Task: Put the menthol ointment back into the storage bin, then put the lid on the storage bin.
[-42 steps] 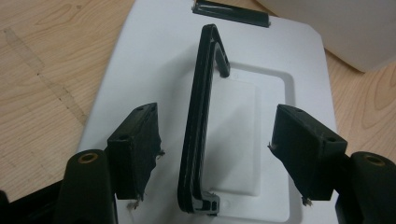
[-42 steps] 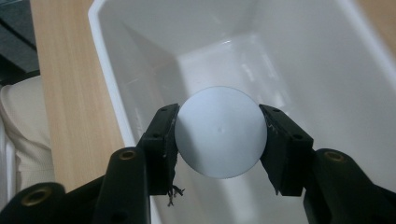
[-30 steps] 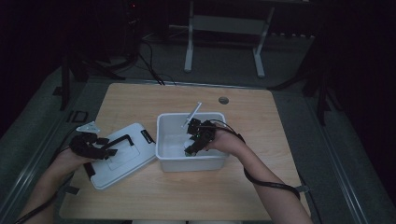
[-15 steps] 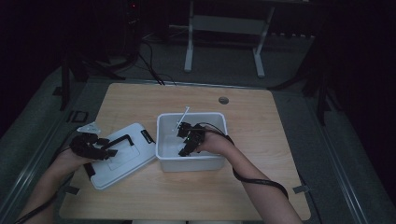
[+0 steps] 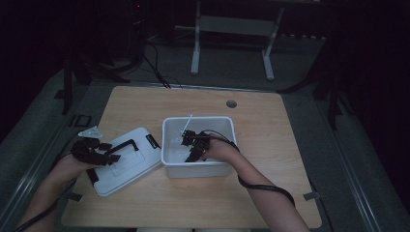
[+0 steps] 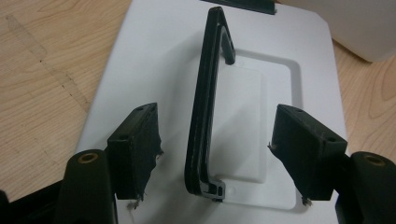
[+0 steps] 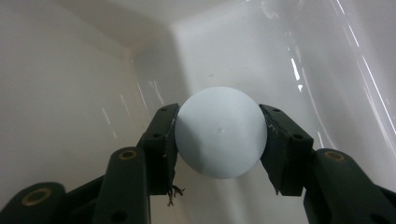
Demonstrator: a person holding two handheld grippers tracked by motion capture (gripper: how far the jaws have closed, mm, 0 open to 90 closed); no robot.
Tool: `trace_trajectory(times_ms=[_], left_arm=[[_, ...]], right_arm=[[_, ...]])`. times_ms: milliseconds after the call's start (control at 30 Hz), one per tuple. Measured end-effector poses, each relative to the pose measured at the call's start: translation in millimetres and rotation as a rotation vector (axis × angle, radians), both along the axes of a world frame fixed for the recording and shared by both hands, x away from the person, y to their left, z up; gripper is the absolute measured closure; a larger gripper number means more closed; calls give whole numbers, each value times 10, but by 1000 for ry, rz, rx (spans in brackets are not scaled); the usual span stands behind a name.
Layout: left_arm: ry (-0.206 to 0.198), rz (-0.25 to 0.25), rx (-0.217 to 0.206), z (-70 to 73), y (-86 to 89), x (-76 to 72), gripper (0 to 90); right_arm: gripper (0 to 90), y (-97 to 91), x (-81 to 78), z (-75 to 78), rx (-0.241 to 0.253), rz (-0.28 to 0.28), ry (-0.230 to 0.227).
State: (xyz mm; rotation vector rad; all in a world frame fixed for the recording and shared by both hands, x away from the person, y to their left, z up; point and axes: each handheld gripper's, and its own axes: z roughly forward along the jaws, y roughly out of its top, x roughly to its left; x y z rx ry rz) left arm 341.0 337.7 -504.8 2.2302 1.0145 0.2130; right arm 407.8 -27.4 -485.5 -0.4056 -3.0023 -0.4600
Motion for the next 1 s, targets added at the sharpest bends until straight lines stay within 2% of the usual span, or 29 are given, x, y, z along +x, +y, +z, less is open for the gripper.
trace_trajectory(times_ms=[100,167,233,433,600,633,700,800,833,867,900,967,1000], left_arm=[[-1,2,3,1,-2,-1,322],[2,3,0,4,-3,2,322],[2,1,-4,6,-11,4,322],[11,8,-6,16,-28,15,322],[2,22,11,33,-45,31,322],[6,24,-1,39,-47,44,322],[13,28,4,41,-54,63,322],[24,35,1,54,-73,100,323],[24,34,2,58,-82,107,324],[24,34,2,58,-82,107,341],[25,27,14,72,-115,132,357],[23,22,16,81,-143,151,417],[23,22,16,81,-143,151,423]], right_arm=[[499,-17,-6,1,-4,-4,3],[466,-27,-10,10,-8,-12,0],[437,-46,-14,47,14,-20,0],[319,-163,-4,187,38,-53,-26],[234,-309,1,304,71,-89,-49],[193,-401,-2,370,110,-109,-54],[175,-509,-4,440,165,-139,-61],[164,-650,-40,536,215,-165,-92],[164,-719,-58,581,245,-176,-98],[164,-719,-58,581,245,-176,-98],[164,-844,-92,655,280,-183,-113],[164,-955,-112,712,321,-209,-129],[164,-955,-112,712,321,-209,-129]])
